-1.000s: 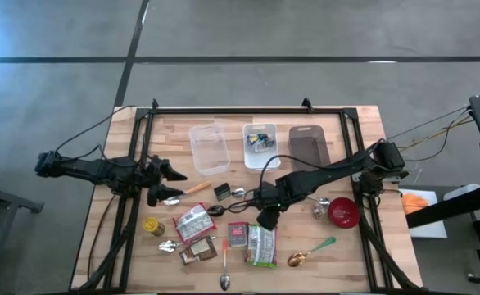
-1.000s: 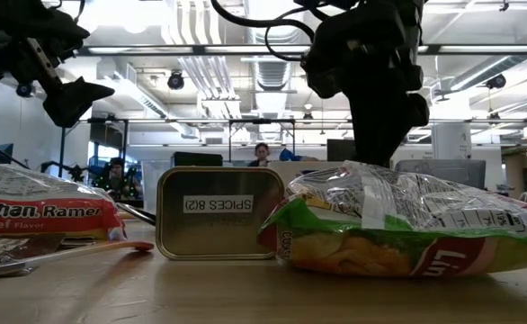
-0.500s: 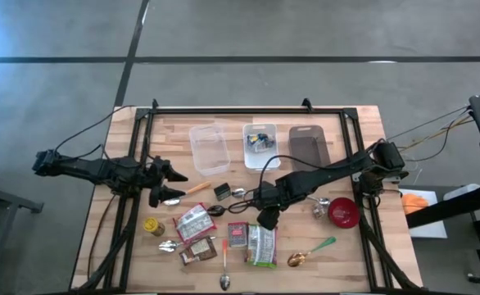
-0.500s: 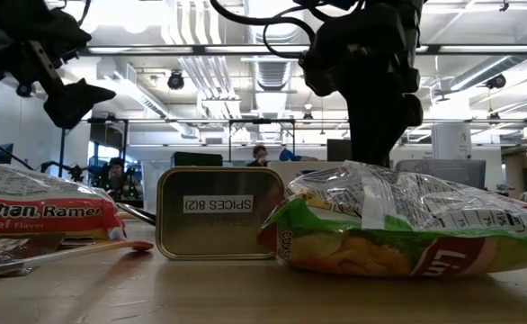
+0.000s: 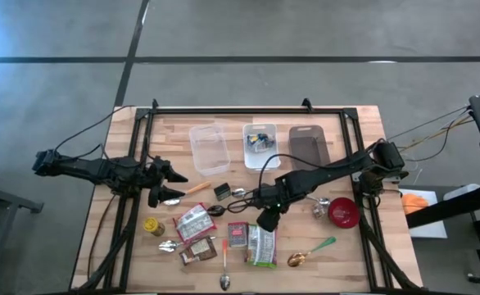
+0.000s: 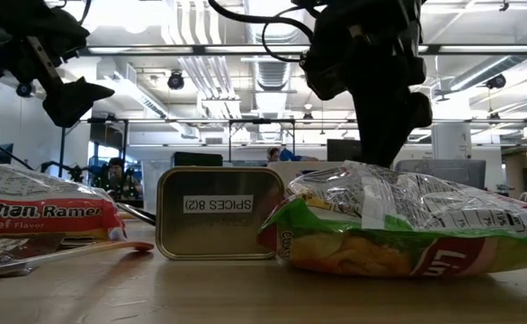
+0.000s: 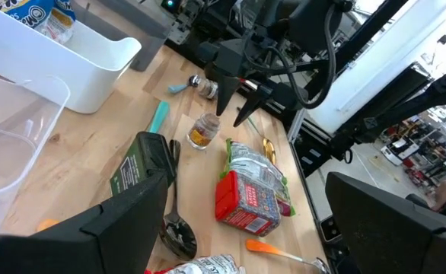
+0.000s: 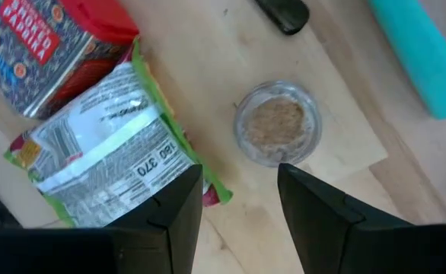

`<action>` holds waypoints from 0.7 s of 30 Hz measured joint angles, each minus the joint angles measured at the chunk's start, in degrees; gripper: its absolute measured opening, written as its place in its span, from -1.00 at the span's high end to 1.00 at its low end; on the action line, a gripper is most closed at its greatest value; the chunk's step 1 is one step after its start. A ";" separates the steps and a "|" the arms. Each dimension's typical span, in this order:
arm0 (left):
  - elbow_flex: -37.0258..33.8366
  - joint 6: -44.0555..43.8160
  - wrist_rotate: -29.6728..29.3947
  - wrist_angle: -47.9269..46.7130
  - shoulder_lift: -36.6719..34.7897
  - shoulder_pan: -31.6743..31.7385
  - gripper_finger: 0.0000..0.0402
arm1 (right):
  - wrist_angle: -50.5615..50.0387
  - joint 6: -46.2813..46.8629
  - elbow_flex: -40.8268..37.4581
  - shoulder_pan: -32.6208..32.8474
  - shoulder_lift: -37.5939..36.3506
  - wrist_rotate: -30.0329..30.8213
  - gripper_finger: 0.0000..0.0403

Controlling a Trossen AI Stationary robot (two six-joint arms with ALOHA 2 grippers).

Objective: Pick & Place Food Item
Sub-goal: Put the left brown seasoning bottle into the black bin

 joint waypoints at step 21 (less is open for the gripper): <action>-0.02 -0.04 0.83 -0.04 0.00 0.01 -0.81 | -3.57 4.82 0.00 1.52 0.02 3.07 0.16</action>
